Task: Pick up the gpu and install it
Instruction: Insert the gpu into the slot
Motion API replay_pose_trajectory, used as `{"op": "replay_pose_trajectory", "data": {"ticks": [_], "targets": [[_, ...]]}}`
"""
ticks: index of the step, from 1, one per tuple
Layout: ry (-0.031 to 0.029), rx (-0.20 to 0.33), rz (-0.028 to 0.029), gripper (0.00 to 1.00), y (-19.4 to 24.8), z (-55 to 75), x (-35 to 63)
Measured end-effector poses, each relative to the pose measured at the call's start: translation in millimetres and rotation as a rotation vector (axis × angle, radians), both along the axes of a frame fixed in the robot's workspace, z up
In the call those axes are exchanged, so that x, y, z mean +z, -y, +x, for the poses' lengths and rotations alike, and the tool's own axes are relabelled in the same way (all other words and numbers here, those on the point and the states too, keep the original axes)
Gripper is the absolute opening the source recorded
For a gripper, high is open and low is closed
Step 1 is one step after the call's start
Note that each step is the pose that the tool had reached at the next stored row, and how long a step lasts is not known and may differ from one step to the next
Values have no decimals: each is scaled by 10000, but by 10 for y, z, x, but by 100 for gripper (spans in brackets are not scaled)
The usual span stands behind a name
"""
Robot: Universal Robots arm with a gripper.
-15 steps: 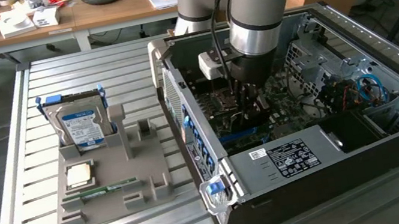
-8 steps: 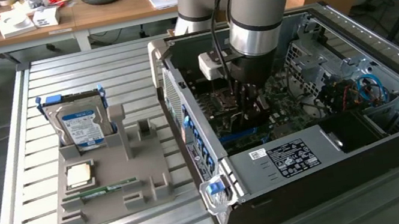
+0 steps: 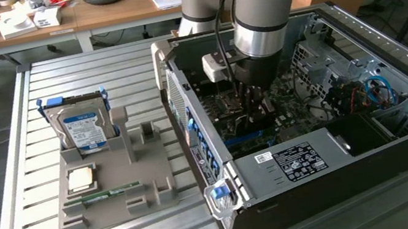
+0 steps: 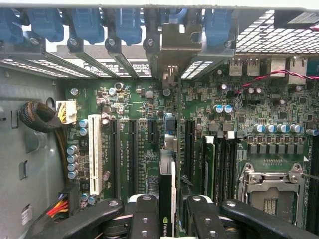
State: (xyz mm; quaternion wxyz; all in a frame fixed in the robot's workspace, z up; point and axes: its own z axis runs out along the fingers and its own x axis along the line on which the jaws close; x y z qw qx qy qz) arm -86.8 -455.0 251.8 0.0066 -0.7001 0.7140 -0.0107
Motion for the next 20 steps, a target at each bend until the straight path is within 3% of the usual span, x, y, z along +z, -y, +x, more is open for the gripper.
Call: {"op": "replay_pose_trajectory", "data": {"ticks": [20], "targets": [[-2, -1, -2, 26, 0, -1, -22]]}}
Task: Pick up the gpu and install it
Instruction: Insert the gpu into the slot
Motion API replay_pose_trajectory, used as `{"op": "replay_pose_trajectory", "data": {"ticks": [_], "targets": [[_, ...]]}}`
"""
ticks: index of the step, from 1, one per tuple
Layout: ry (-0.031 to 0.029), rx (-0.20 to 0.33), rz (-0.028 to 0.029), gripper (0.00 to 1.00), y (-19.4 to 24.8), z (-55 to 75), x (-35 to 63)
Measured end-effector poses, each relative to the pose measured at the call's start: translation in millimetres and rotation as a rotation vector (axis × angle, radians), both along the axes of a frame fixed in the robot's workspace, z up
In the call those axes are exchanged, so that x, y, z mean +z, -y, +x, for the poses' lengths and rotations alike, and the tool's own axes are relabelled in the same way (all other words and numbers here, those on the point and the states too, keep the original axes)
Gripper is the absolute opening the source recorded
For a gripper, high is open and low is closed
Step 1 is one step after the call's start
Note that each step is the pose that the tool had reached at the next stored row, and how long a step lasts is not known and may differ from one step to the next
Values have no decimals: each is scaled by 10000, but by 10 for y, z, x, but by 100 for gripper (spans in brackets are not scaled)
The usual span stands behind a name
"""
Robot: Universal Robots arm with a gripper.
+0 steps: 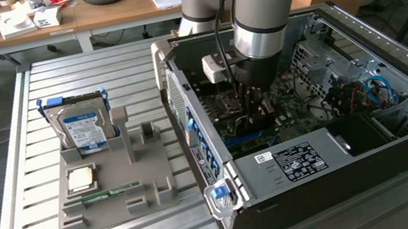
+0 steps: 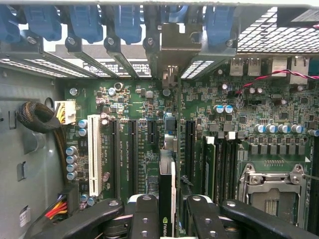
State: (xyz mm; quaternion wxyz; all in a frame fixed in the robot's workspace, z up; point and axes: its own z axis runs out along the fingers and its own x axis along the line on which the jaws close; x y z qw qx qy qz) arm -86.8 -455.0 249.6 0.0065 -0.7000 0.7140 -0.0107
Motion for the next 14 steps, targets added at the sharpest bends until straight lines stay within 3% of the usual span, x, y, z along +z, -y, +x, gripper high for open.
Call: {"op": "replay_pose_trajectory", "data": {"ticks": [14], "targets": [[1, 0, 1, 26, 0, 0, -17]]}}
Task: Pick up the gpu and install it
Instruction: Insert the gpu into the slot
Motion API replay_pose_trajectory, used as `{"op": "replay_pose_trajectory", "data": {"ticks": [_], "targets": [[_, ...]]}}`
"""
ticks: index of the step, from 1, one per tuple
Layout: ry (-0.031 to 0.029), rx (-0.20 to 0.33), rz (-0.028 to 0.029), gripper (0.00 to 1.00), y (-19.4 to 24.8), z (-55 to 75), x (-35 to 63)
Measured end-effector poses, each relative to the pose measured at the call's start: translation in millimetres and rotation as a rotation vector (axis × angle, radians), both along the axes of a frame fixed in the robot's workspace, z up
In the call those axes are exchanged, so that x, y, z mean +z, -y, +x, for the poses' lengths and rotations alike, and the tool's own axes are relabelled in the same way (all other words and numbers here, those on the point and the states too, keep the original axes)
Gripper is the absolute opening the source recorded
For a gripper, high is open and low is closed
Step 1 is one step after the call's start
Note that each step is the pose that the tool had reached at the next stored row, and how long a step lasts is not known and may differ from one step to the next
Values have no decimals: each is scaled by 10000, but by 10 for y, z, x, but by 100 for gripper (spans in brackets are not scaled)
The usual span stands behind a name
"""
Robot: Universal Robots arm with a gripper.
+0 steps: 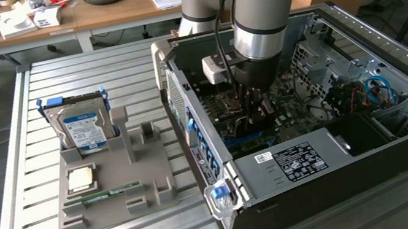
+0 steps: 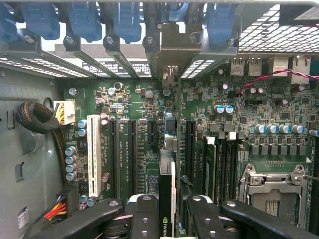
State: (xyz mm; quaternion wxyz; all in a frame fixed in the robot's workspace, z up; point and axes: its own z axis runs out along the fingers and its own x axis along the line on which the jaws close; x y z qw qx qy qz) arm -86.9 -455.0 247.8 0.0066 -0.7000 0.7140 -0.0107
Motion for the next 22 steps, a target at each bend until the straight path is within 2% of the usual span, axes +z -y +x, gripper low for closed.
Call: {"op": "replay_pose_trajectory", "data": {"ticks": [22], "targets": [[0, 0, 1, 26, 0, 0, -19]]}}
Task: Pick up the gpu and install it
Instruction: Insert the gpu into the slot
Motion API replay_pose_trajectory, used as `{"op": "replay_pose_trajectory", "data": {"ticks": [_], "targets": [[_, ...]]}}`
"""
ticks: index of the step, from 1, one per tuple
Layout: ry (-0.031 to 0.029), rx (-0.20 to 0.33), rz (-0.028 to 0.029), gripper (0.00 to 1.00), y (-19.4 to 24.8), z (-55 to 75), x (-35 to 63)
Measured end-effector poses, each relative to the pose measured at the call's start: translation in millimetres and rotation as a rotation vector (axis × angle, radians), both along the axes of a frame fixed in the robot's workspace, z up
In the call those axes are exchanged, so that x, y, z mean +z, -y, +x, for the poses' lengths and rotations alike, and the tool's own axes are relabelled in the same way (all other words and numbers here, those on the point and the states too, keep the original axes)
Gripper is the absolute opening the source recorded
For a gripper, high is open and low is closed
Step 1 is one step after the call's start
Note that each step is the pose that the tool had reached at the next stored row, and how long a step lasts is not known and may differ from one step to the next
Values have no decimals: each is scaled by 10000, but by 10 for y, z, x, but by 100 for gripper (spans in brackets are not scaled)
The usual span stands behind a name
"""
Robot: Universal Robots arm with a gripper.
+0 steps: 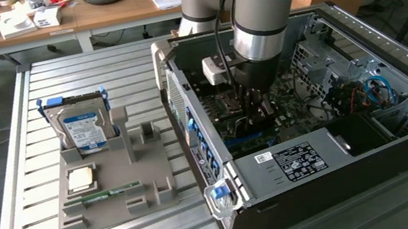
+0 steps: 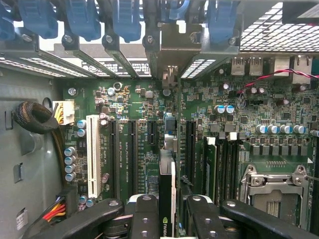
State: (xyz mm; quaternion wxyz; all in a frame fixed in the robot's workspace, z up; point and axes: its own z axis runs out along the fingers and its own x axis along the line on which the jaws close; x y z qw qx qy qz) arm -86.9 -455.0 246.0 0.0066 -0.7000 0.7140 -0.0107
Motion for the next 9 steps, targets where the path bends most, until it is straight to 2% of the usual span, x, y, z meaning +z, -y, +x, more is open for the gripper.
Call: {"op": "replay_pose_trajectory", "data": {"ticks": [8, 9], "targets": [[0, 0, 1, 27, 0, 0, 0], [0, 0, 0, 34, 0, 0, 0]]}}
